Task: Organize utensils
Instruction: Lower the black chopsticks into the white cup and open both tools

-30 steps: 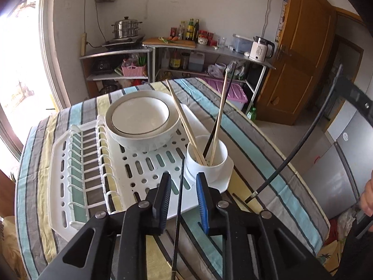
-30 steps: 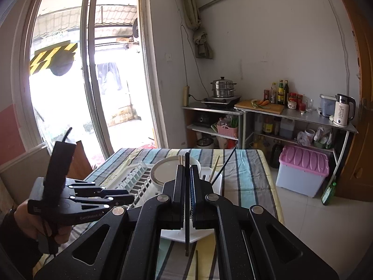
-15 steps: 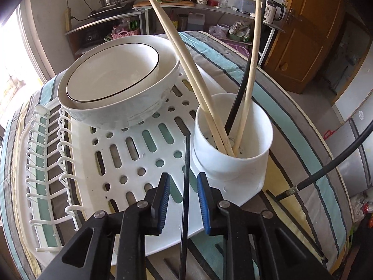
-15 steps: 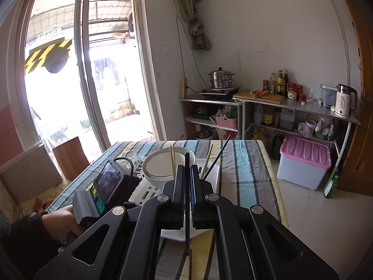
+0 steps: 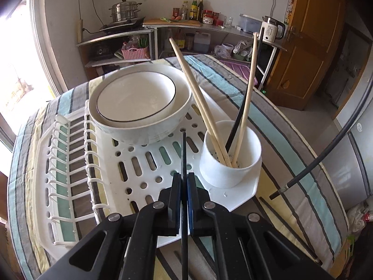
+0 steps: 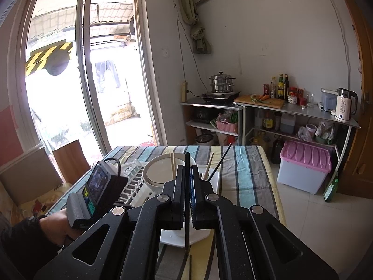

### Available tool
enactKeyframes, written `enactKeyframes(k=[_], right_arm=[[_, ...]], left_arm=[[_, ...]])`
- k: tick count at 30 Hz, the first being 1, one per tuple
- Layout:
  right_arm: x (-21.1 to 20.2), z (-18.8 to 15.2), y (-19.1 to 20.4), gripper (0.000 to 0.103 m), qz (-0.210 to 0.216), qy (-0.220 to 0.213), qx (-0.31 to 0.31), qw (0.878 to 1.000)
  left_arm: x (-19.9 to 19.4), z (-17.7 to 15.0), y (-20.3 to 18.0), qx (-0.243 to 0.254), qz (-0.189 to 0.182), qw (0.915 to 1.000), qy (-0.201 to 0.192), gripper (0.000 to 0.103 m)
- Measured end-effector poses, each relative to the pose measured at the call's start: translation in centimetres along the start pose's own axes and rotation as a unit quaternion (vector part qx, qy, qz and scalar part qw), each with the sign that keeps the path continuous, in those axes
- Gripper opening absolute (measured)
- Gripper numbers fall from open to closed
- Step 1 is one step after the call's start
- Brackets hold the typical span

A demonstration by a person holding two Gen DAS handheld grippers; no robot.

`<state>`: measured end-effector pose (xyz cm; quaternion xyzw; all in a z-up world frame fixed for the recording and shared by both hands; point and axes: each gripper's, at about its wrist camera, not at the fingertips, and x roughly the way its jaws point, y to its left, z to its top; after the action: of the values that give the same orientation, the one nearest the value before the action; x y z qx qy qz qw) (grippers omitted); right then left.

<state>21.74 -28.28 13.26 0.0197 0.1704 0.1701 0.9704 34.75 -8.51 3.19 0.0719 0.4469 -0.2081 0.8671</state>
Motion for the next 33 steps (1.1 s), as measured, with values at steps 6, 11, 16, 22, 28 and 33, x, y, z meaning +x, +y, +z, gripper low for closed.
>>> enactKeyframes(k=[6,11,16,22,28,33], right_arm=[[-0.6,1.1,0.3,0.004,-0.001,-0.016,-0.001,1.000],[-0.8,1.9,0.2,0.004,0.000,-0.027,0.001,1.000],[-0.7,2.7,0.0,0.004,0.000,-0.037,0.005,0.999],[-0.3,3.7,-0.3,0.004,0.003,-0.047,0.013,0.999],[0.7,4.4,-0.7,0.004,0.007,-0.055,0.025,0.998],[2.2,4.4,-1.2,0.004,0.007,-0.050,0.034,0.998]], left_arm=[[-7.0,2.1,-0.1,0.000,0.002,0.9973,-0.074,0.004],[-11.5,4.0,0.3,-0.009,-0.001,0.9923,-0.124,0.004],[-13.8,6.0,0.3,-0.018,-0.001,0.9881,-0.153,0.004],[-15.6,8.7,-0.2,-0.028,-0.009,0.9839,-0.176,0.004],[-14.7,10.9,-1.6,-0.027,-0.024,0.9827,-0.181,0.004],[-11.9,11.4,-2.0,-0.036,-0.040,0.9843,-0.168,0.004]])
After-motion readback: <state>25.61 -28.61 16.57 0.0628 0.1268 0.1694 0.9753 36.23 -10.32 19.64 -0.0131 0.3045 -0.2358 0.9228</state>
